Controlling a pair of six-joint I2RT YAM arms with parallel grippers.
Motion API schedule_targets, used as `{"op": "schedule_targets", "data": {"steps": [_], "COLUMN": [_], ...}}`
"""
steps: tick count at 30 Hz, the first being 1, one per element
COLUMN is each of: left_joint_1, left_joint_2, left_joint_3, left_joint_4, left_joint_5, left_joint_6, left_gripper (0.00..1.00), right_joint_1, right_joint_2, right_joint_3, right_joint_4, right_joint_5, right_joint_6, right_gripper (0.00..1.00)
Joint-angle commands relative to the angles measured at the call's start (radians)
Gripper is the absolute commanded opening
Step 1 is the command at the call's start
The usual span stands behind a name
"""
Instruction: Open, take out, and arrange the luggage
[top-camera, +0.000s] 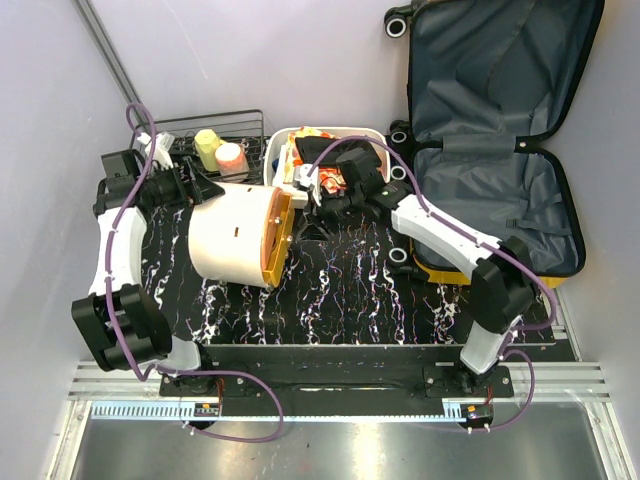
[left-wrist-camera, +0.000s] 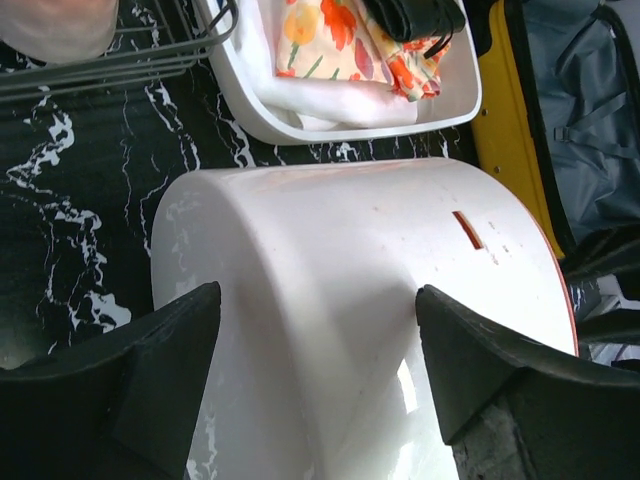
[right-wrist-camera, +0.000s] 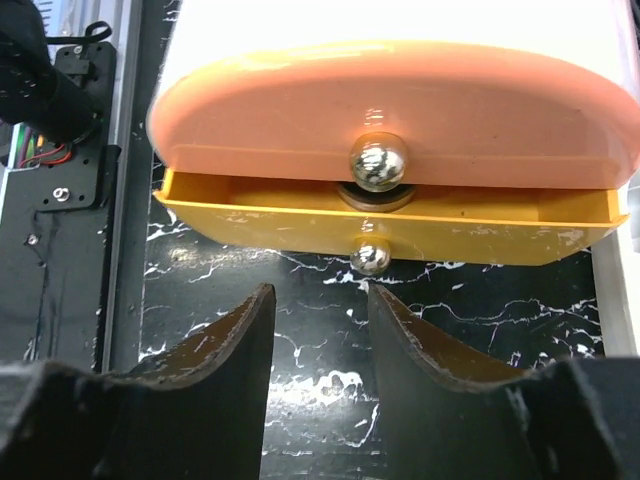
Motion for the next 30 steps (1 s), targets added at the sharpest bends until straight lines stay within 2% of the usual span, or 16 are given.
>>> {"op": "schedule_targets", "data": {"steps": [1,3,7,13,18,24,27,30], "left_joint_1": [0.026,0.044,0.075,0.1,0.101,0.101,0.071,-0.012], "left_joint_2": [0.021,0.011,-0.024,-0.062,-0.122,-0.167,-0.159,-0.186], "left_joint_3": [0.039,0.07,0.122,0.182,0.176,0.172,0.223,0.245], "left_joint_4": [-0.215,-0.221,-0.257,-0.376,-0.445,-0.488,-0.565,-0.562], "left_joint_5": [-0.093,-0.096,-0.119,-0.119,-0.137,-0.114,-0.131,-0.215], "left_joint_6": [0.124,0.119,0.127,0.191,0.253,0.286,0.357,0.36], "left_gripper": [0.84,0.89,0.94,0.94,0.93,0.91,0.91,0.91], "right_joint_1": [-0.003,-0.002,0.015,0.074,0.138,0.178,0.183,0.179], "right_joint_2": [0.105,0.148,0.247,0.31,0.365,0.481,0.506,0.453], "right_joint_3": [0.004,0.022,0.09,0.148,0.191,0.344,0.403,0.354], "right_joint_4": [0.155,0.188,0.267,0.374,0.497,0.601,0.617,0.62], "right_joint_5": [0.009,0.008,0.017,0.041,0.058,0.055,0.028,0.023], "right_joint_6": [0.04,0.058,0.101,0.194,0.274,0.401,0.468,0.469], "right_gripper": [0.5,0.5,0.5,0.5,0.53,0.59,0.61,0.66]}}
